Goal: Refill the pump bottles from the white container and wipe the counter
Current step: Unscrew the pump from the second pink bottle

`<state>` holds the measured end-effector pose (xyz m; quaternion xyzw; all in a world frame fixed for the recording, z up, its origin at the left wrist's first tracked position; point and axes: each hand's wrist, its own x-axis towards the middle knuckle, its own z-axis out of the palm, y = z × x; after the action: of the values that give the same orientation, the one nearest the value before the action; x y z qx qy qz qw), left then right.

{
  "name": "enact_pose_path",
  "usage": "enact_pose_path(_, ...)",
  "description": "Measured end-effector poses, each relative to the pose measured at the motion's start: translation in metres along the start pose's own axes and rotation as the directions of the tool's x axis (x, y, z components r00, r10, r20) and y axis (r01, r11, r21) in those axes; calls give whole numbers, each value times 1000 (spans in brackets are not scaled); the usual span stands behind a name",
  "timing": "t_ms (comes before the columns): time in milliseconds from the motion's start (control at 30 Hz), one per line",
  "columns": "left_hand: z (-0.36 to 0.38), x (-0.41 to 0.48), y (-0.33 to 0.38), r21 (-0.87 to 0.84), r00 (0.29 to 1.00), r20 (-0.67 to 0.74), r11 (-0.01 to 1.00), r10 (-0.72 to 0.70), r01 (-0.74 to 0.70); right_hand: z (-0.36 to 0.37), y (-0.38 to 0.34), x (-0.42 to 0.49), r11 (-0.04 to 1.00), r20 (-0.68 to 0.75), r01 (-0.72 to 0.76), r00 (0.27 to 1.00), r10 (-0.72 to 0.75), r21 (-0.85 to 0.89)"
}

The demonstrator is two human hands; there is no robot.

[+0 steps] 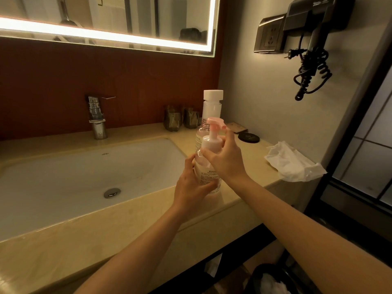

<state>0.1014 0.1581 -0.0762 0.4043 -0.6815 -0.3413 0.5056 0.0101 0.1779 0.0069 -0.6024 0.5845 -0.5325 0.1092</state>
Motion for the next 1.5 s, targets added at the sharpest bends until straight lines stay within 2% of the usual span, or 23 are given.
enact_pose_path(300, -1, -1, 1, 6, 1000, 8, 1000, -13, 13, -5, 0, 1, 1000, 28, 10, 1000, -10, -10)
enact_pose_path(467, -3, -1, 5, 20, 1000, 7, 999, -26, 26, -14, -14, 10, 989, -11, -28, 999, 30, 142)
enact_pose_path(633, -6, -3, 8, 40, 999, -13, 999, -30, 30, -38, -19, 33, 920, -199, -64, 968, 152, 388)
enact_pose_path(733, -6, -3, 10, 30, 999, 5, 999, -33, 33, -60, -11, 45, 848, -289, -82, 919, 267, 524)
enact_pose_path(867, -6, -2, 10, 27, 999, 8, 999, -40, 40, -84, 24, 54, 787, -338, -185, 828, 447, 588)
enact_pose_path(933, -5, -1, 11, 26, 999, 22, 998, -49, 49, -86, 51, 54, 777, -290, -306, 803, 521, 551)
enact_pose_path(1067, 2, 7, 12, 52, 995, 75, 996, -73, 69, -75, 101, 46, 702, -81, -573, 748, 659, 424)
enact_pose_path(1167, 9, 16, 13, 114, 992, 107, 992, -59, 47, -68, 120, 44, 627, 46, -681, 690, 722, 378)
enact_pose_path(1233, 14, 25, 13, 135, 994, 98, 990, -55, 41, -65, 126, 46, 616, 92, -716, 673, 734, 329)
enact_pose_path(1333, 20, 36, 9, 142, 997, 62, 989, -53, 43, -59, 131, 50, 636, 154, -718, 689, 708, 284)
enact_pose_path(1500, 33, 49, 5, 154, 999, 9, 987, -38, 36, -55, 133, 57, 729, 129, -669, 743, 657, 142)
